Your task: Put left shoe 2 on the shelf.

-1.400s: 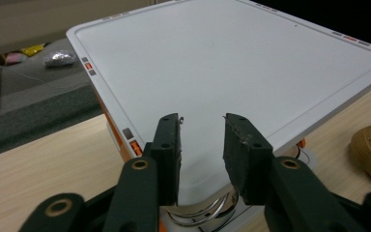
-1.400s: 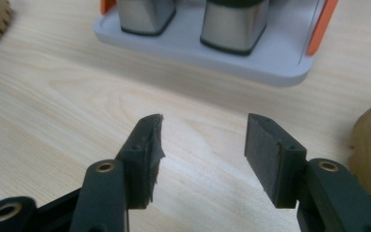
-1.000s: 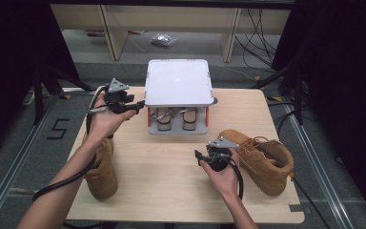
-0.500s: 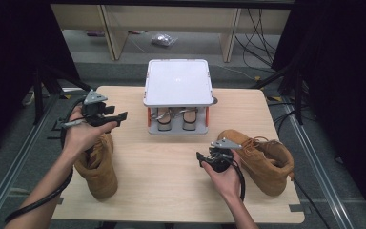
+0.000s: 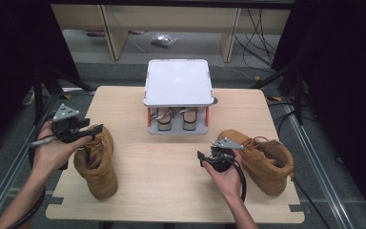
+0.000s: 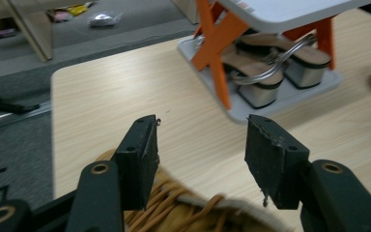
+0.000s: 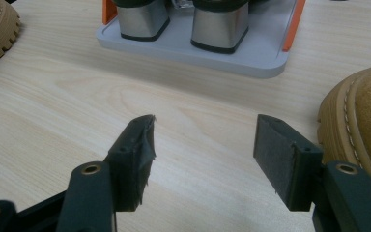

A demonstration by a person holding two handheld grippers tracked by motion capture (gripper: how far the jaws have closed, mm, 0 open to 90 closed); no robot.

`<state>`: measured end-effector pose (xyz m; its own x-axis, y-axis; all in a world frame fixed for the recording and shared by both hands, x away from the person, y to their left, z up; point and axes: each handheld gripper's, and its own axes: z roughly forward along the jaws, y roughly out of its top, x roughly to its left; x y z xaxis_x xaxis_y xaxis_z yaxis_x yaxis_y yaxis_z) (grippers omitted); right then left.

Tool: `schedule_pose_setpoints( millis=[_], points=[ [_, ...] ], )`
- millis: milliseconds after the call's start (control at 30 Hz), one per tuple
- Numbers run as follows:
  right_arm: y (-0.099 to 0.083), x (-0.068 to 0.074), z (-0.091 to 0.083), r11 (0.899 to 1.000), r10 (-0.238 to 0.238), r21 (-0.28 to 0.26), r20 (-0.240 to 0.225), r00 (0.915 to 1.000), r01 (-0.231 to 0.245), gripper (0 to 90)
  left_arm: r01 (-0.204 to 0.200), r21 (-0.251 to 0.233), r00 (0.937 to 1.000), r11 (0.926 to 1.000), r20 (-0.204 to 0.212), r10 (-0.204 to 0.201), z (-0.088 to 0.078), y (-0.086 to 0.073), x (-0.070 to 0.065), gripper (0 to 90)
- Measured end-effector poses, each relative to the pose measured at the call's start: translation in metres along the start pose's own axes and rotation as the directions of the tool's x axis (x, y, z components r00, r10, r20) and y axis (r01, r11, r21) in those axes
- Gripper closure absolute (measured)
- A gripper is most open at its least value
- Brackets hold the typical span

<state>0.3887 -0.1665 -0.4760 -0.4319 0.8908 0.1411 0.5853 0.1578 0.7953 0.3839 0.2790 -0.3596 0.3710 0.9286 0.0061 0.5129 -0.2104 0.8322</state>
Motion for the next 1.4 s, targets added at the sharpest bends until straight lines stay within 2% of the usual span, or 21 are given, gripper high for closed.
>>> schedule_pose_setpoints(
  millis=[200, 267, 333, 367, 400, 467, 500, 533, 600, 633, 667, 867, 933, 967, 1000, 1067, 1200, 1300, 1400],
  points=[
    [-0.002, 0.000, 0.002, 1.000, 0.016, 0.011, -0.009, 0.9998, -0.016, 39.7, 0.027, 0.044, 0.9991, 0.9987, -0.034, -0.026, -0.015, -0.021, 0.011, 44.7],
    [-0.002, -0.001, 0.001, 1.000, 0.000, 0.014, 0.006, 1.0000, 0.000, 39.4, 0.049, 0.047, 0.9981, 0.9977, -0.038, -0.048, -0.018, -0.028, 0.012, 44.7],
    [-0.002, 0.000, 0.002, 1.000, 0.007, 0.018, -0.006, 1.0000, -0.006, 39.2, 0.067, 0.063, 0.9970, 0.9958, -0.045, -0.064, -0.023, -0.038, 0.014, 44.2],
    [-0.002, 0.001, 0.002, 1.000, 0.012, 0.023, -0.003, 0.9999, -0.012, 39.0, 0.092, 0.057, 0.9949, 0.9941, -0.048, -0.089, -0.024, -0.042, 0.014, 44.0],
    [-0.003, 0.000, 0.001, 1.000, 0.000, 0.027, 0.012, 0.9999, 0.000, 38.9, 0.096, 0.057, 0.9944, 0.9937, -0.049, -0.093, -0.025, -0.045, 0.014, 44.0],
    [-0.003, 0.002, 0.002, 1.000, 0.019, 0.023, 0.002, 0.9998, -0.019, 38.8, 0.119, 0.072, 0.9918, 0.9903, -0.055, -0.115, -0.028, -0.052, 0.013, 44.0],
    [-0.003, 0.001, 0.003, 1.000, 0.009, 0.017, -0.013, 0.9999, -0.009, 38.7, 0.137, 0.056, 0.9897, 0.9890, -0.049, -0.134, -0.028, -0.056, 0.012, 44.0],
    [-0.003, 0.001, 0.003, 1.000, -0.008, 0.017, -0.006, 0.9999, 0.009, 38.6, 0.137, 0.076, 0.9899, 0.9877, -0.049, -0.133, -0.029, -0.057, 0.012, 44.0],
    [-0.003, 0.001, 0.002, 1.000, 0.001, 0.023, -0.006, 1.0000, -0.001, 38.6, 0.148, 0.094, 0.9883, 0.9845, -0.051, -0.144, -0.029, -0.062, 0.009, 43.9],
    [-0.003, 0.001, 0.003, 1.000, 0.001, 0.023, -0.003, 1.0000, -0.001, 38.5, 0.133, 0.113, 0.9907, 0.9847, -0.045, -0.128, -0.030, -0.063, 0.010, 44.0],
    [-0.003, 0.001, 0.003, 1.000, 0.000, 0.023, -0.001, 1.0000, 0.000, 38.4, 0.144, 0.112, 0.9890, 0.9833, -0.049, -0.139, -0.028, -0.065, 0.010, 44.0],
    [-0.003, -0.001, 0.003, 1.000, 0.006, 0.031, 0.006, 1.0000, -0.006, 38.0, 0.159, 0.173, 0.9871, 0.9720, -0.051, -0.152, -0.019, -0.073, 0.007, 45.1],
    [-0.004, 0.003, 0.003, 0.997, 0.053, 0.047, 0.004, 0.9986, -0.054, 37.9, 0.164, 0.177, 0.9863, 0.9704, -0.049, -0.158, -0.017, -0.073, 0.007, 46.0],
    [-0.004, 0.000, 0.004, 0.999, 0.019, 0.039, -0.003, 0.9998, -0.019, 37.5, 0.172, 0.182, 0.9848, 0.9681, -0.055, -0.165, -0.015, -0.073, 0.006, 46.7],
    [-0.004, 0.000, 0.004, 0.999, 0.014, 0.047, 0.010, 0.9999, -0.014, 37.5, 0.171, 0.185, 0.9851, 0.9677, -0.053, -0.164, -0.014, -0.073, 0.006, 47.1],
    [-0.004, -0.001, 0.005, 0.999, 0.005, 0.048, -0.001, 1.0000, -0.005, 37.5, 0.162, 0.221, 0.9867, 0.9618, -0.055, -0.153, -0.012, -0.072, 0.006, 49.3],
    [-0.005, -0.002, 0.005, 0.999, 0.001, 0.053, 0.001, 1.0000, -0.001, 37.5, 0.170, 0.244, 0.9848, 0.9548, -0.077, -0.156, -0.005, -0.074, 0.003, 54.6],
    [-0.004, -0.002, 0.004, 0.998, 0.004, 0.056, 0.011, 0.9999, -0.005, 37.4, 0.170, 0.275, 0.9847, 0.9464, -0.087, -0.151, -0.004, -0.074, 0.004, 60.5],
    [-0.004, -0.003, 0.005, 0.999, 0.006, 0.051, 0.002, 1.0000, -0.006, 37.2, 0.148, 0.289, 0.9870, 0.9458, -0.104, -0.123, -0.004, -0.073, 0.005, 67.9]
  ],
)
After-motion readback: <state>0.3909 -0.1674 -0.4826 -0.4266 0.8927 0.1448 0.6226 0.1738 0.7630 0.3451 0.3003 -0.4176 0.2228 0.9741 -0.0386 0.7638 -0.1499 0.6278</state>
